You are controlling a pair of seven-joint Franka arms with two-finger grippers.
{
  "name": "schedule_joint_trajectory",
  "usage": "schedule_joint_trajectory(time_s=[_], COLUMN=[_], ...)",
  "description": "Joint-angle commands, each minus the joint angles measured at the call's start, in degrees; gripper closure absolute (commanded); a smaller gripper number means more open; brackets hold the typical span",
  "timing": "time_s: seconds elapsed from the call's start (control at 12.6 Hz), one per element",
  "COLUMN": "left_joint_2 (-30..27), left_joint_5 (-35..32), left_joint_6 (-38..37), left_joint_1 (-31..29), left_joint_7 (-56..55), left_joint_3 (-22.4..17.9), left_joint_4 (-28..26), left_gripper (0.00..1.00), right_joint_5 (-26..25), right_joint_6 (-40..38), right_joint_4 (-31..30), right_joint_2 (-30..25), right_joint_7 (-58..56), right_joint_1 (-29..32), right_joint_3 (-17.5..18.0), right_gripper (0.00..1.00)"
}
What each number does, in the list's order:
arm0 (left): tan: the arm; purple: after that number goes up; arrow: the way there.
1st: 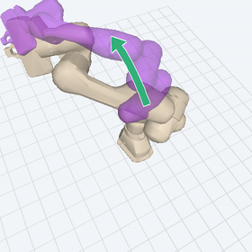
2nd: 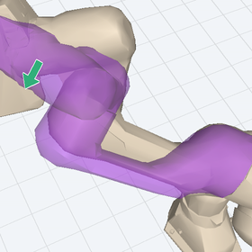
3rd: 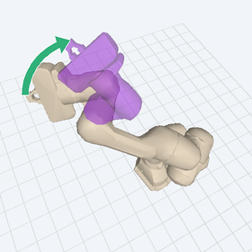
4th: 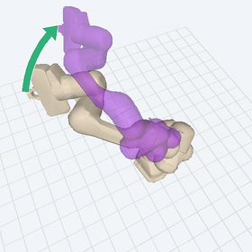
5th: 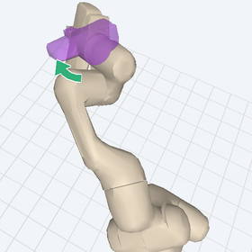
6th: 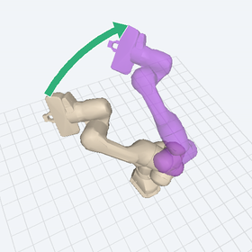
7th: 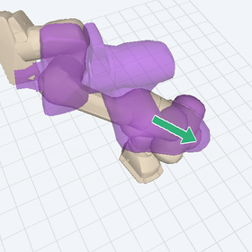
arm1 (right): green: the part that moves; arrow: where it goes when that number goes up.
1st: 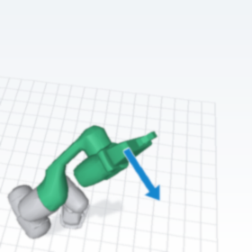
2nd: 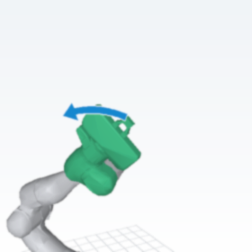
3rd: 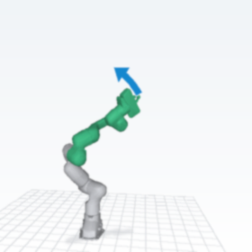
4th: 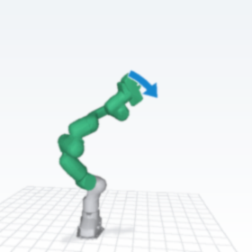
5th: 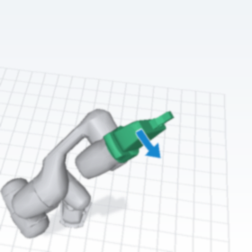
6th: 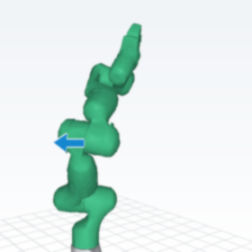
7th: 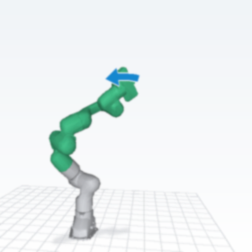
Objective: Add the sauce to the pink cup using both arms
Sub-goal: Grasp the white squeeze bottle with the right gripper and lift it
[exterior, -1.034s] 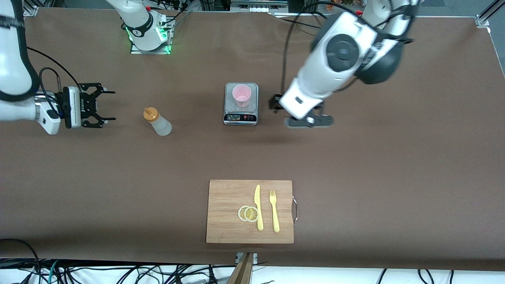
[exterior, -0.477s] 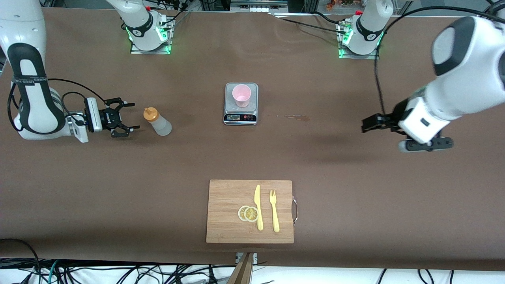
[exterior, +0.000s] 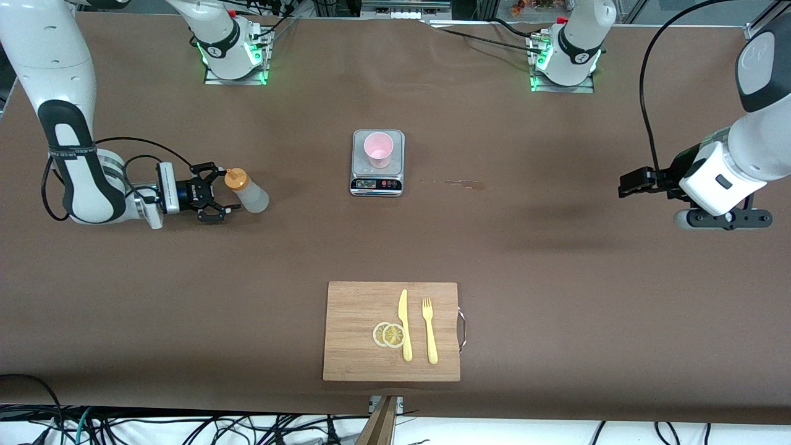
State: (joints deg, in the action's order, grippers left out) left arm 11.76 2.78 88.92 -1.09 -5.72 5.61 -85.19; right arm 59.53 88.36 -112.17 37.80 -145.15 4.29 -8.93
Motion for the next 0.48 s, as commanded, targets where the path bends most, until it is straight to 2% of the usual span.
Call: schedule_joint_trajectory(time_s=[0.0,0.4], left_joint_2=[-2.2,-1.7], left_joint_5=[-1.5,-1.4], left_joint_6=[-1.1,-2.8], left_joint_1=[-2.3,-2.6], left_joint_7=[4.0,4.7], left_joint_3=[1.2,1.2], left_joint_4=[-2.4,-2.4], left_gripper=[0.0,0.0], right_joint_5=[2.5,4.4], right_joint_6=[-0.3,-0.5], right_joint_4=[0.5,0.5], right_joint_2=[0.3,1.9], right_joint_7=[-0.7,-1.5], right_joint_1=[-0.4,-0.9], right_joint_3=[1.5,1.9], right_gripper=[0.0,0.02])
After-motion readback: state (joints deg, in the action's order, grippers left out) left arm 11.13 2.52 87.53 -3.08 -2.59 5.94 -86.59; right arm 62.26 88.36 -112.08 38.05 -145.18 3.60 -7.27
